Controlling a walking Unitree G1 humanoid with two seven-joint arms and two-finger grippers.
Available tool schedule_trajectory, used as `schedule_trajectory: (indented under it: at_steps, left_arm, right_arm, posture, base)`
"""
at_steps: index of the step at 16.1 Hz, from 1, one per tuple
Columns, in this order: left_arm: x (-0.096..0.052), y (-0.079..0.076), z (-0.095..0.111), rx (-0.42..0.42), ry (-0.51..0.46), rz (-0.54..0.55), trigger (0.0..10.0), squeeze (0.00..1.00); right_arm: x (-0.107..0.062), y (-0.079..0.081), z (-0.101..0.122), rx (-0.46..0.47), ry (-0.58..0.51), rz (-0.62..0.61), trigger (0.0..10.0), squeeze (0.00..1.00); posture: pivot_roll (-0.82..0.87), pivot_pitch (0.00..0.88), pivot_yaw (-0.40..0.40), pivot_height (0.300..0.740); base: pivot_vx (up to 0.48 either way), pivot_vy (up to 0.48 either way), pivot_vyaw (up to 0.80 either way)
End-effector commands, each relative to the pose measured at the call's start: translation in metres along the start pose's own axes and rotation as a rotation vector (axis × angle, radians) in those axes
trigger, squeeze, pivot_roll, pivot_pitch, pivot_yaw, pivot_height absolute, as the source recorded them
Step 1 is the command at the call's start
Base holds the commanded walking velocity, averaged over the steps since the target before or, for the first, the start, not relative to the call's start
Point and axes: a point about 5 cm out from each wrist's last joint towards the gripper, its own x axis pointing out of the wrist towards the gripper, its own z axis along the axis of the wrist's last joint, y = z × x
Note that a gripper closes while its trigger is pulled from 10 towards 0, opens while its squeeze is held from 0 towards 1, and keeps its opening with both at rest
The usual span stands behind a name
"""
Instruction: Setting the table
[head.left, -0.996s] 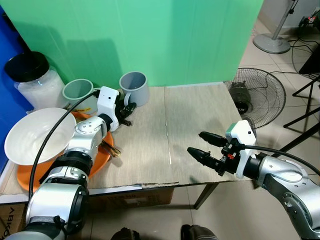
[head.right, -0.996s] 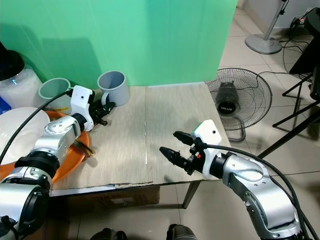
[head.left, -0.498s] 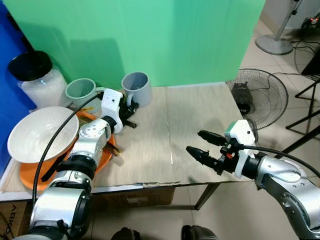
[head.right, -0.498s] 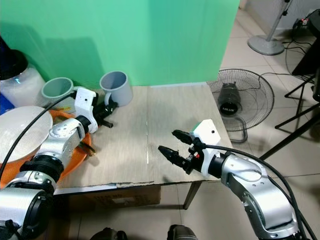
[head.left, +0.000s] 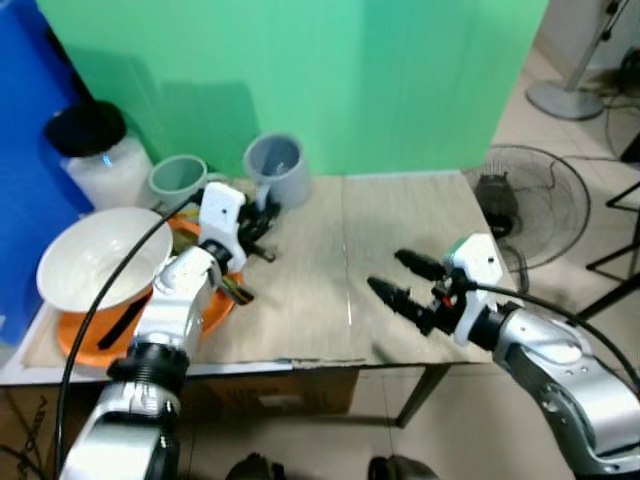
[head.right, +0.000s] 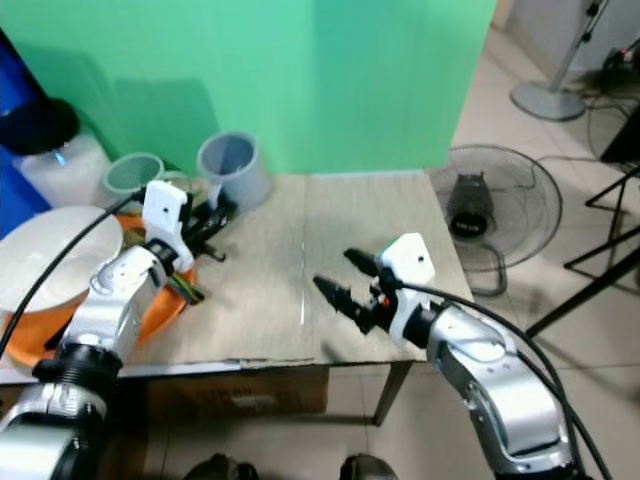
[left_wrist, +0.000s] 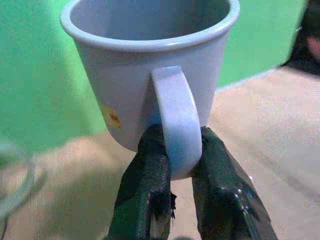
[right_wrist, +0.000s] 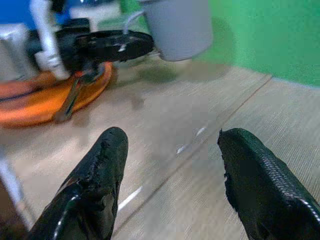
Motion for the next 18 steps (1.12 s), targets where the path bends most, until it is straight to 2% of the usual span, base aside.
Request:
schedule_trajectory:
  at_steps: [1, 4, 7, 11, 12, 14, 15, 16, 18]
  left_arm:
    - [0.0, -0.004, 0.01, 0.014, -0.036, -0.024, 0.0, 0.0]
    - [0.001, -0.016, 0.027, 0.031, -0.097, -0.044, 0.0, 0.0]
    - [-0.018, -0.04, 0.047, 0.037, -0.143, -0.02, 0.0, 0.0]
    - [-0.03, -0.064, 0.05, 0.011, -0.15, -0.009, 0.0, 0.0]
    - [-0.029, -0.072, 0.05, -0.007, -0.152, -0.015, 0.0, 0.0]
    - [-0.027, -0.077, 0.049, 0.011, -0.137, -0.024, 0.0, 0.0]
    - [-0.029, -0.08, 0.048, -0.001, -0.106, 0.022, 1.3, 0.0]
    - [-0.033, -0.078, 0.045, 0.002, -0.081, 0.085, 10.0, 0.0]
    - [-0.045, -0.07, 0.035, -0.022, -0.021, 0.167, 10.0, 0.0]
  right_arm:
    - [0.001, -0.003, 0.004, -0.023, -0.023, -0.035, 10.0, 0.0]
    - [0.003, -0.008, 0.003, 0.005, -0.033, -0.144, 10.0, 0.0]
    - [-0.005, -0.009, 0.003, 0.102, -0.093, -0.355, 10.0, 0.0]
    - [-0.004, -0.005, 0.005, 0.083, -0.117, -0.432, 10.0, 0.0]
    - [-0.002, -0.004, 0.005, 0.081, -0.118, -0.43, 10.0, 0.0]
    - [-0.001, -0.006, 0.006, 0.083, -0.123, -0.445, 10.0, 0.0]
    - [-0.005, -0.012, 0.008, 0.095, -0.129, -0.516, 10.0, 0.0]
    - [-0.008, -0.016, 0.009, 0.111, -0.127, -0.545, 10.0, 0.0]
    - [-0.011, -0.018, 0.005, 0.095, -0.103, -0.584, 10.0, 0.0]
  posture:
    - [-0.1, 0.024, 0.109, 0.74]
    - [-0.1, 0.01, 0.116, 0.74]
    - [-0.11, 0.0, 0.122, 0.74]
    - [-0.1, 0.0, 0.118, 0.74]
    - [-0.1, 0.0, 0.12, 0.74]
    - [-0.11, 0.0, 0.122, 0.74]
    - [-0.12, 0.0, 0.119, 0.74]
    - [-0.12, 0.0, 0.118, 0.74]
    - [-0.13, 0.0, 0.117, 0.74]
  base:
    - [0.0, 0.0, 0.0]
    - [0.0, 0.0, 0.0]
    - [0.0, 0.0, -0.53]
    - [0.0, 0.0, -0.8]
    - [0.0, 0.0, -0.8]
    - [0.0, 0.0, -0.8]
    - [0.0, 0.0, -0.8]
    - [0.0, 0.0, -0.8]
    - [0.0, 0.0, -0.8]
